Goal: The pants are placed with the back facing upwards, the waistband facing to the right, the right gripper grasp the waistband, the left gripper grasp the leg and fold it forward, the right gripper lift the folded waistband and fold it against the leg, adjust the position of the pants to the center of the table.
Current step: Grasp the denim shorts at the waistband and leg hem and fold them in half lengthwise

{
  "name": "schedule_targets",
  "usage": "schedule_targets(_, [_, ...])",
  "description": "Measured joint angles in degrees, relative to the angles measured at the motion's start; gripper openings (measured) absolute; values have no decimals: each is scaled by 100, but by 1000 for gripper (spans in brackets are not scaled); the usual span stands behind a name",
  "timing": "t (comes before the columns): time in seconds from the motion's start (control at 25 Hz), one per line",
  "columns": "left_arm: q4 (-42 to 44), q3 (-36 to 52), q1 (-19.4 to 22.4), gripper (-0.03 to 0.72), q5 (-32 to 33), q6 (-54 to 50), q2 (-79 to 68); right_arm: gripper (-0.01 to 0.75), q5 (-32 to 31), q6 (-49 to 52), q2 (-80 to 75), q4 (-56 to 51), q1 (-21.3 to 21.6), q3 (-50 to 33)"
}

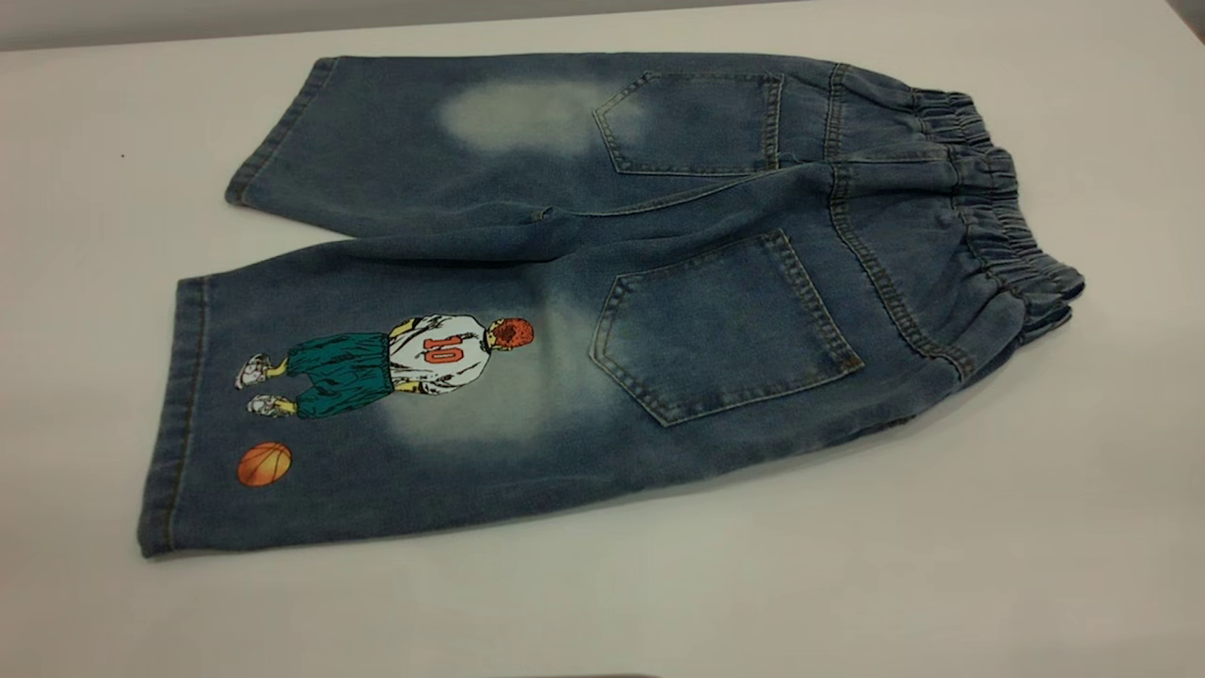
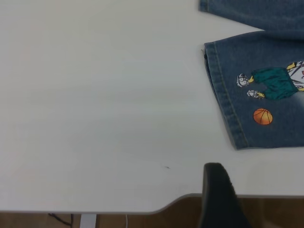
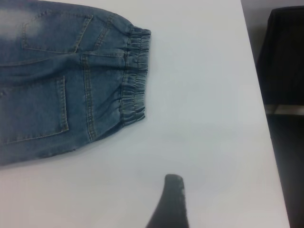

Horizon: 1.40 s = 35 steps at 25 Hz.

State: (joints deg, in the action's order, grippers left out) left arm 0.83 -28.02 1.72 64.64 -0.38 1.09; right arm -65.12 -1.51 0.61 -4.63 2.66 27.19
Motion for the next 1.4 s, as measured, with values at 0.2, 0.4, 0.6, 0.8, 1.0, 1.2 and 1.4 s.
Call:
schedule_targets(0.2, [0,0,0,374,0,0,0,569,0,0,0,0,0,0])
schedule_targets(0.4, [0,0,0,374,0,-14,-13,569,24,220,-18,0,0,0])
schedule_targets(0.6, [-12,-269,0,374,-250,-32,-690,569,268,430,-513,-118,0,255])
schedule_targets(0.8, [-369,-623,0,374,-1244,-24,-2168,569,1003,397,-1642,-600,0,595])
schedule_targets(1.0, [-1428,-724,0,374,-2725,355,-3781,569,1470,68,-3247,-1324,0,627])
schedule_targets(1.2, [-2771,-726,0,374,-3518,1737,-5103,569,2155,-776,-4945,-2219,0,627])
schedule_targets(1.4, [-4162,-726,0,374,-3992,3764,-6233,569,2798,-1810,-6446,-3517,0,627])
